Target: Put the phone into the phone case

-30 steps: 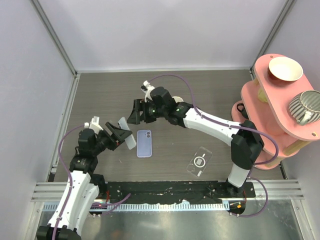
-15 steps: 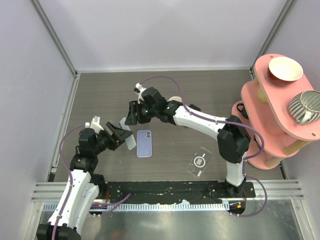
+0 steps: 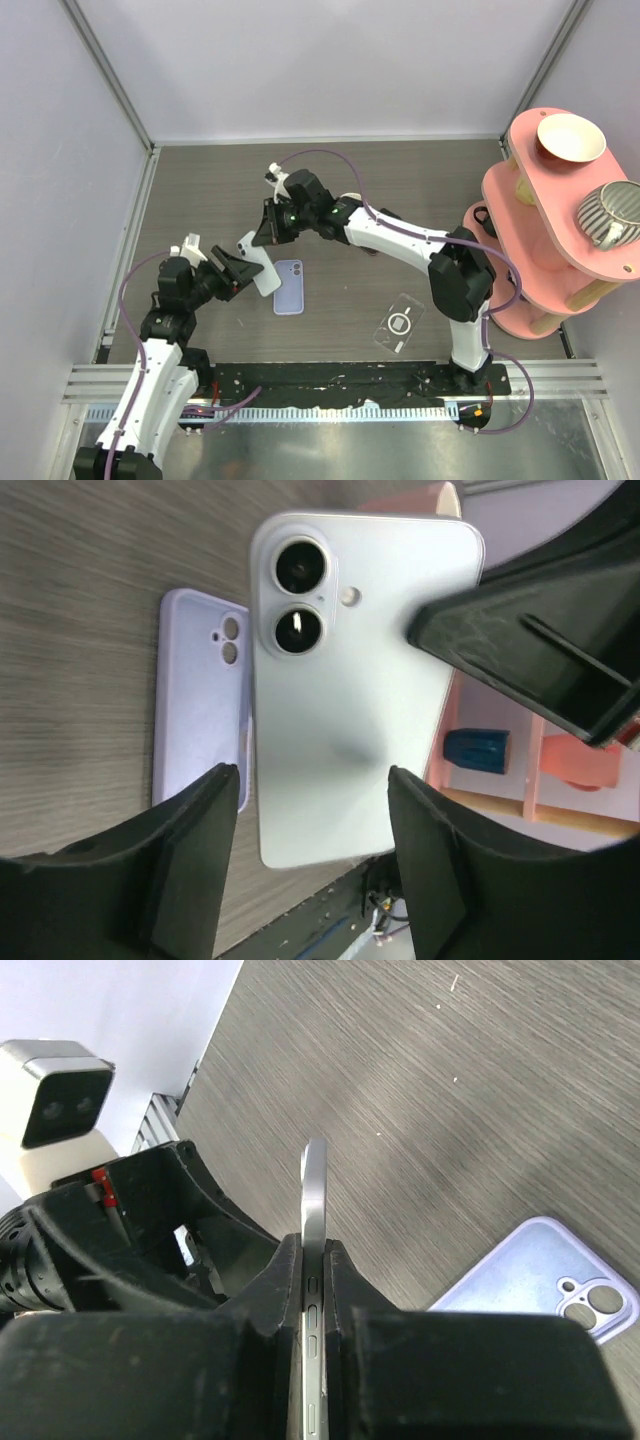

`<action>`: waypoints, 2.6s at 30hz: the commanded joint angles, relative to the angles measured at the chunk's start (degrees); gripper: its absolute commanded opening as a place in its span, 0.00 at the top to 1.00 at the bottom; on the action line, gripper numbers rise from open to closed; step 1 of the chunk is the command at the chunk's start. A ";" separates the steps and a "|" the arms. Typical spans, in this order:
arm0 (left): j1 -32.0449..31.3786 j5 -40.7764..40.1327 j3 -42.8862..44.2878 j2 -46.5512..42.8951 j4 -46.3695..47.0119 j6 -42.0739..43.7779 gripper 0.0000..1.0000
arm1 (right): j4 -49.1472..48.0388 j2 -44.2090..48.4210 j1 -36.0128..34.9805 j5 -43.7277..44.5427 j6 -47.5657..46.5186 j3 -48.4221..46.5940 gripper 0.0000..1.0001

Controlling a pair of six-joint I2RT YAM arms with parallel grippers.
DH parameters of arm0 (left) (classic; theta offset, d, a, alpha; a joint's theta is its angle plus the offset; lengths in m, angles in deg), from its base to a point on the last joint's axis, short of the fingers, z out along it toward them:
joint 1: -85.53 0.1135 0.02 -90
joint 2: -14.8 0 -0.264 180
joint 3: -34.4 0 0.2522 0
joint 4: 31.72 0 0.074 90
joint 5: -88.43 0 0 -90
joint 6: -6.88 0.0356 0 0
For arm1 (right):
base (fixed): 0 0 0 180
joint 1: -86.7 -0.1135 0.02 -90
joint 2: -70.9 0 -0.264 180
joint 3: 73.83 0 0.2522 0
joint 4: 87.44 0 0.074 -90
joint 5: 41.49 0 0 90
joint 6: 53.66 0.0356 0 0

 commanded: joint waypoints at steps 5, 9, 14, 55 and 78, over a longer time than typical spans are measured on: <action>-0.04 6.82 3.78 -2.95 5.39 2.32 0.08 | -9.21 7.96 10.23 -19.51 0.65 6.61 0.99; -0.04 7.54 3.52 -5.86 8.45 2.32 0.08 | -16.91 12.36 14.46 -26.83 3.37 12.06 0.99; -0.04 9.03 2.64 -6.04 17.60 -0.32 0.09 | -40.06 15.61 14.82 -33.95 18.78 21.20 0.99; -4.08 11.78 5.44 9.52 24.44 -11.32 1.00 | -19.12 17.18 11.92 -18.09 0.92 18.06 0.55; -3.99 -13.99 20.39 7.15 -15.17 -19.91 1.00 | -40.58 39.27 -23.85 36.24 -66.30 48.19 0.36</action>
